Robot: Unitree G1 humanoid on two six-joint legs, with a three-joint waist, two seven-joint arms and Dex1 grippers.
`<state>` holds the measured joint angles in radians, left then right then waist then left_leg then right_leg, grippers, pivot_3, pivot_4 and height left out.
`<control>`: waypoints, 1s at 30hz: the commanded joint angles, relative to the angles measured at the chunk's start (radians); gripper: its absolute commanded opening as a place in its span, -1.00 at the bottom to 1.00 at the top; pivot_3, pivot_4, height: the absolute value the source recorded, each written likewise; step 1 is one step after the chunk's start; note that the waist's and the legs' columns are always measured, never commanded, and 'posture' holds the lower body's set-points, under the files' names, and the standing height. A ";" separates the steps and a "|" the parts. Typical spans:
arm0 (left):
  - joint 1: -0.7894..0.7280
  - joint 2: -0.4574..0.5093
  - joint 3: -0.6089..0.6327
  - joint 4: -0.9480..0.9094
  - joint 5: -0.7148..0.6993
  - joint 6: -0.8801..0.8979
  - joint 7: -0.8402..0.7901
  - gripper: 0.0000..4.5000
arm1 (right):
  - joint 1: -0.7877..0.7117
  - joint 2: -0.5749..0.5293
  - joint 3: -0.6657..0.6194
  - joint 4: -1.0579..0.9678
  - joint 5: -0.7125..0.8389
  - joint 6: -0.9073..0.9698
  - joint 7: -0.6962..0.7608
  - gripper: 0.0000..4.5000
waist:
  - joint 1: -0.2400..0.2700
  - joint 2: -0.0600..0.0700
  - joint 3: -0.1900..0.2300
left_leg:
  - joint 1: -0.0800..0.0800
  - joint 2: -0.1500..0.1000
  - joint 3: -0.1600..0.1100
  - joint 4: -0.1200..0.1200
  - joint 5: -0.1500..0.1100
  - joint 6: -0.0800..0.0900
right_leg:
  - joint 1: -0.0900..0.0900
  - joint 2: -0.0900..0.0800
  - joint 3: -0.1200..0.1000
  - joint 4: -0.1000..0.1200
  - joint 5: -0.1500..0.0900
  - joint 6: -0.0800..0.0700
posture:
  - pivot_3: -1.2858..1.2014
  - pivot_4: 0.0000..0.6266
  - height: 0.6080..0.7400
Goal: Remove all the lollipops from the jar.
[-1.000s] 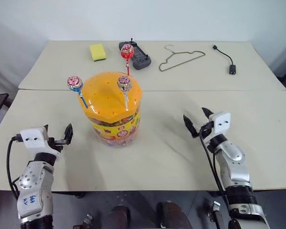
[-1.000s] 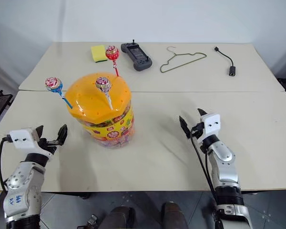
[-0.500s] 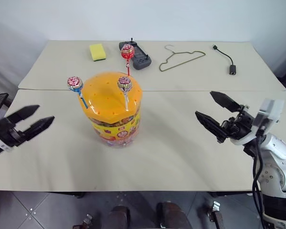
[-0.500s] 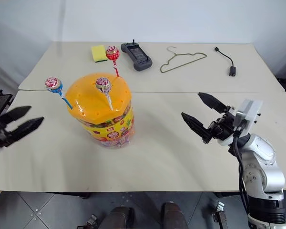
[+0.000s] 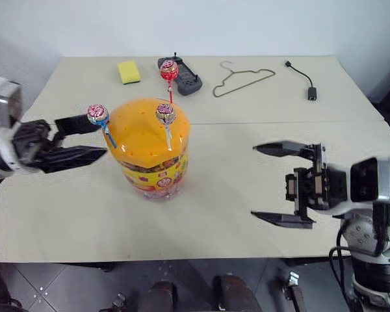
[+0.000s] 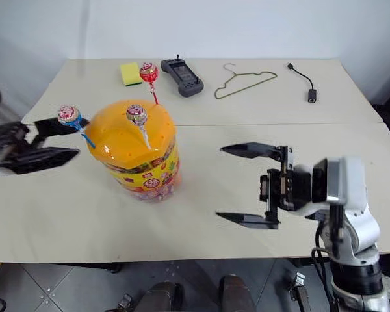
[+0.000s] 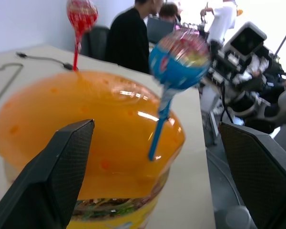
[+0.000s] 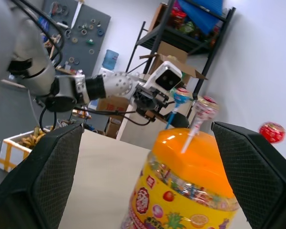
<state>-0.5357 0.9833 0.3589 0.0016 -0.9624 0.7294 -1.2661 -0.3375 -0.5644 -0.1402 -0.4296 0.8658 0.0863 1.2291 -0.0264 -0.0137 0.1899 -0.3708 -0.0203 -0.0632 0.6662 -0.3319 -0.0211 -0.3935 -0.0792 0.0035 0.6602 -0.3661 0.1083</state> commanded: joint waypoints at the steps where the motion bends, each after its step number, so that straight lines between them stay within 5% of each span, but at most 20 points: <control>1: -0.043 -0.011 -0.012 -0.031 -0.013 0.004 -0.016 0.95 | -0.004 0.013 -0.009 -0.030 0.028 0.023 -0.042 1.00 | 0.000 0.000 0.000 | -0.001 0.000 0.000 -0.001 0.000 0.000 | -0.001 0.000 0.000 0.000 0.000 0.000 | 0.03 -0.52 1.00; 6: -0.030 -0.015 -0.001 -0.019 0.003 0.003 -0.019 0.95 | -0.004 0.032 -0.008 -0.049 0.022 0.032 -0.084 1.00 | -0.002 0.000 0.000 | -0.001 -0.001 0.000 -0.001 -0.001 0.000 | 0.000 -0.001 0.000 0.001 0.000 0.000 | 0.03 -0.52 1.00; 21: -0.010 -0.076 0.023 -0.051 -0.024 0.013 0.025 -0.99 | -0.019 0.056 -0.009 -0.019 0.014 0.045 -0.151 1.00 | 0.000 0.000 0.000 | -0.001 -0.001 0.000 0.001 -0.001 0.000 | 0.000 -0.001 0.001 0.000 0.000 0.000 | 0.03 -0.52 1.00; 24: -0.015 -0.112 0.058 -0.049 -0.035 0.000 0.075 -0.99 | -0.063 0.095 -0.031 -0.011 0.081 0.099 -0.258 1.00 | -0.002 0.000 0.000 | -0.001 -0.001 0.000 0.001 -0.001 0.000 | 0.000 -0.001 0.001 0.000 0.000 0.000 | 0.03 -0.52 1.00; 30: -0.084 -0.194 0.355 0.079 -0.271 0.053 0.453 -0.99 | -0.071 0.052 0.037 -0.032 0.106 0.134 -0.065 1.00 | -0.001 -0.001 0.000 | -0.002 -0.001 -0.002 0.003 -0.001 0.000 | 0.000 0.000 -0.001 0.000 0.000 0.000 | 0.03 -0.52 1.00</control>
<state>-0.6222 0.7699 0.6388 0.0604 -1.1945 0.7794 -0.8825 -0.4070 -0.5000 -0.1115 -0.4307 0.9646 0.2279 1.1036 -0.0275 -0.0143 0.1900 -0.3720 -0.0219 -0.0652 0.6689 -0.3326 -0.0207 -0.3934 -0.0800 0.0029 0.6606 -0.3658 0.1089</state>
